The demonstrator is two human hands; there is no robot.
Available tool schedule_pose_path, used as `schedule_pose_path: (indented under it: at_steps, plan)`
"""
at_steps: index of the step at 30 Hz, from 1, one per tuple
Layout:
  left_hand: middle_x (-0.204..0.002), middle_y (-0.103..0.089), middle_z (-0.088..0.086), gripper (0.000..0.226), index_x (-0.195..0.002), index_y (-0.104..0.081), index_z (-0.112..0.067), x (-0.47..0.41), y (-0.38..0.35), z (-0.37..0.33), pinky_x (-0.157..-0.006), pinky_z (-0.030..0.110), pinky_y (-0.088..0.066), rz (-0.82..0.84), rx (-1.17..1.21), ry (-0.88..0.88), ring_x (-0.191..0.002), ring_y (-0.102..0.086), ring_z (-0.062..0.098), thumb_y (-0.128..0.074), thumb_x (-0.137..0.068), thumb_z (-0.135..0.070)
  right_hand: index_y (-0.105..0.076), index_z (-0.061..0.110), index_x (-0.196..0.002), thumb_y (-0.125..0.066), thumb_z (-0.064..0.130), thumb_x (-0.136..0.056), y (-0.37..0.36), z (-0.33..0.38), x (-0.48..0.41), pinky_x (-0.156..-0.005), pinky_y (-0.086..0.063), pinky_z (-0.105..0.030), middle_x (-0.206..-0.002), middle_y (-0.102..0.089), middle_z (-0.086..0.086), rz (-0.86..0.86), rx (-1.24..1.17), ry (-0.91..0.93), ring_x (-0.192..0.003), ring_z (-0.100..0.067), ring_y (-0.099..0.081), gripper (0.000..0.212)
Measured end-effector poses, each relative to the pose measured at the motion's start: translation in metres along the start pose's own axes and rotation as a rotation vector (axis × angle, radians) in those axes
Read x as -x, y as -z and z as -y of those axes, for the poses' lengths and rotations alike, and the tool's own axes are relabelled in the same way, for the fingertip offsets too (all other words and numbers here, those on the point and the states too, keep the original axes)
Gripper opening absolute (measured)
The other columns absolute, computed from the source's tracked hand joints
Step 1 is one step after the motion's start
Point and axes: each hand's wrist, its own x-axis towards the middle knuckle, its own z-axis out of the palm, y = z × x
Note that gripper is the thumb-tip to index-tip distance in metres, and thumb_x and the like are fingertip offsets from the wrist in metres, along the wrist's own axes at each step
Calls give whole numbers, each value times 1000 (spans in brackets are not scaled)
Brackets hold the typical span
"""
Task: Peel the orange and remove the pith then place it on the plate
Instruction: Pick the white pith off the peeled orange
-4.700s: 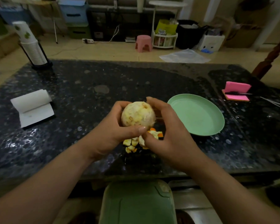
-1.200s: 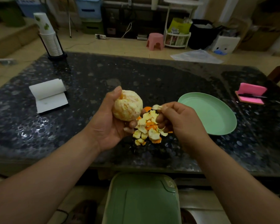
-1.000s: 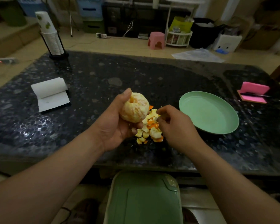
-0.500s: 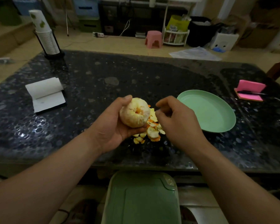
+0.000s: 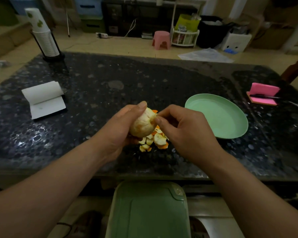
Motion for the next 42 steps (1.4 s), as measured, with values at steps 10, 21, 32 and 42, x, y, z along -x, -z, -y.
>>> schedule_pose_path:
  at_steps: [10,21,32,42]
  plan:
    - [-89,-75,-3,45,-103,-73,-28,5,-8,0,-55,25,-46,-5,-94,-78,-74,-69,11,-72,-83,-68,-67,23,-84,-62,28,-96,-2,1,1,-55,-46,-36,-69,-59,10,-2,282,80,-62,-14,-54,14]
    - [-88,-75,0,37,-107,-71,-24,6,-3,-7,-55,26,-46,37,-20,-10,-72,-68,11,-61,-98,-59,-77,29,-107,-72,31,-99,9,4,5,-73,-60,-34,-86,-74,16,60,-81,-49,-82,-4,-70,10]
    - [-87,-74,-3,55,-101,-71,-26,5,-4,-5,-54,23,-47,-1,-79,-58,-71,-68,9,-68,-73,-72,-80,27,-101,-74,27,-99,8,1,2,-63,-49,-22,-78,-71,18,61,-32,-55,-74,-3,-66,6]
    - [-87,-74,0,40,-104,-71,-23,4,-2,-3,-53,23,-47,14,-59,-44,-69,-67,10,-64,-95,-61,-76,23,-98,-70,24,-99,2,3,2,-66,-57,-40,-77,-71,12,19,50,2,-70,-9,-65,6]
